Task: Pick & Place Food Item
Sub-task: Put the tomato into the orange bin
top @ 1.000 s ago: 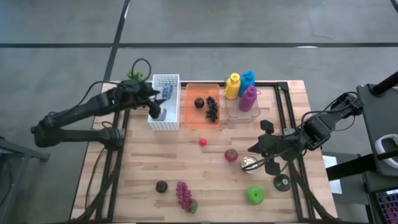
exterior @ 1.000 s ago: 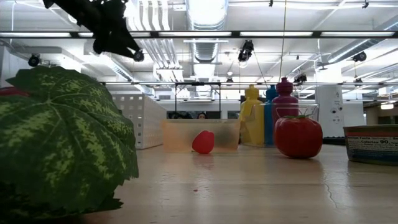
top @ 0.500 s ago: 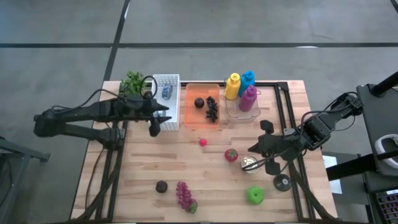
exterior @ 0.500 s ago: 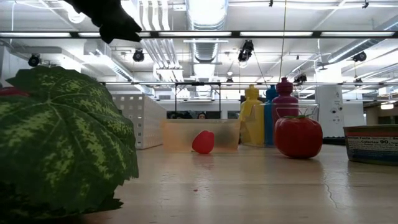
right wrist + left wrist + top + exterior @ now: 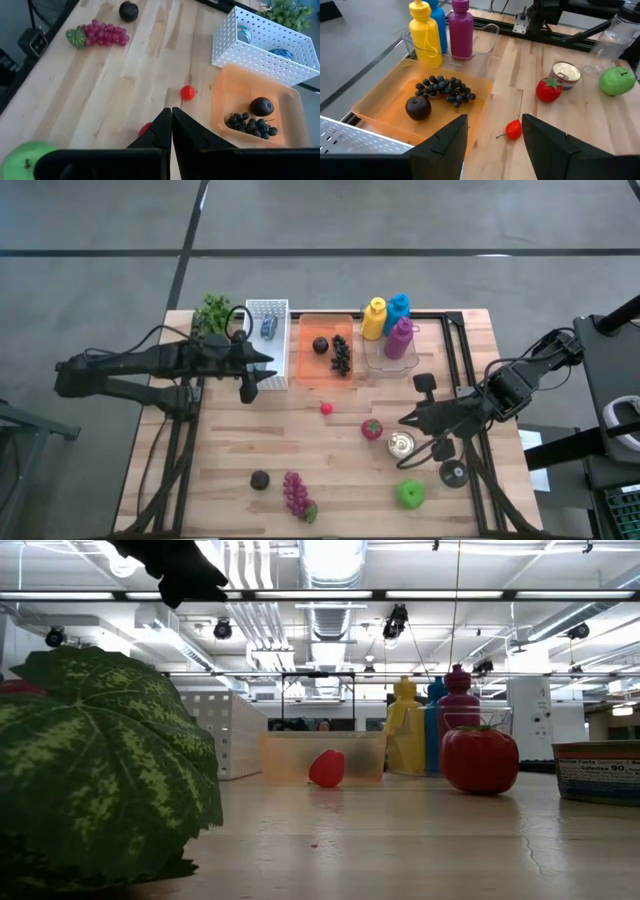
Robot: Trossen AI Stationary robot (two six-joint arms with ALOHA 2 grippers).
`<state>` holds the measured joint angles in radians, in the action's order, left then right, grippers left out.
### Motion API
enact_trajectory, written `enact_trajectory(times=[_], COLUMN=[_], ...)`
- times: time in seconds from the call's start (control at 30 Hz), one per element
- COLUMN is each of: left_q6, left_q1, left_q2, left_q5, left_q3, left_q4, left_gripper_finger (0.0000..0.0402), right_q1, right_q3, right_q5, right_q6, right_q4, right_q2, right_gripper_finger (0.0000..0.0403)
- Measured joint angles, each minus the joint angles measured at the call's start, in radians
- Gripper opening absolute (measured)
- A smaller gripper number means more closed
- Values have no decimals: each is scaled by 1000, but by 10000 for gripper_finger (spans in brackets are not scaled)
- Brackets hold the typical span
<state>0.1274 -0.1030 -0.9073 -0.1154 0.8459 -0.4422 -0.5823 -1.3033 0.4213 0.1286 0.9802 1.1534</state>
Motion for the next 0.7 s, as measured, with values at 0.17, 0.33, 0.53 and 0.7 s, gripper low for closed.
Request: enact_trajectory(times=[0.17, 0.33, 0.53, 0.7], left_q6=[0, 4, 20, 52], left_q1=[49, 150, 301, 409], left_q2=[0, 0, 0, 1], left_q5=[1, 4, 4, -28], left_q3=[0, 0, 0, -1], left_q4=[-1, -2, 22, 67], left_gripper_finger=[180, 174, 169, 170], right_q1=[0, 8, 31, 57], right_q3=[0, 0, 0, 0], right_q5=[-3, 0, -1, -3], right_q6=[125, 180, 307, 378], right_q4=[-39, -80, -78, -58], right_q2=[6, 22, 59, 112], right_gripper_finger=[8, 8, 8, 8])
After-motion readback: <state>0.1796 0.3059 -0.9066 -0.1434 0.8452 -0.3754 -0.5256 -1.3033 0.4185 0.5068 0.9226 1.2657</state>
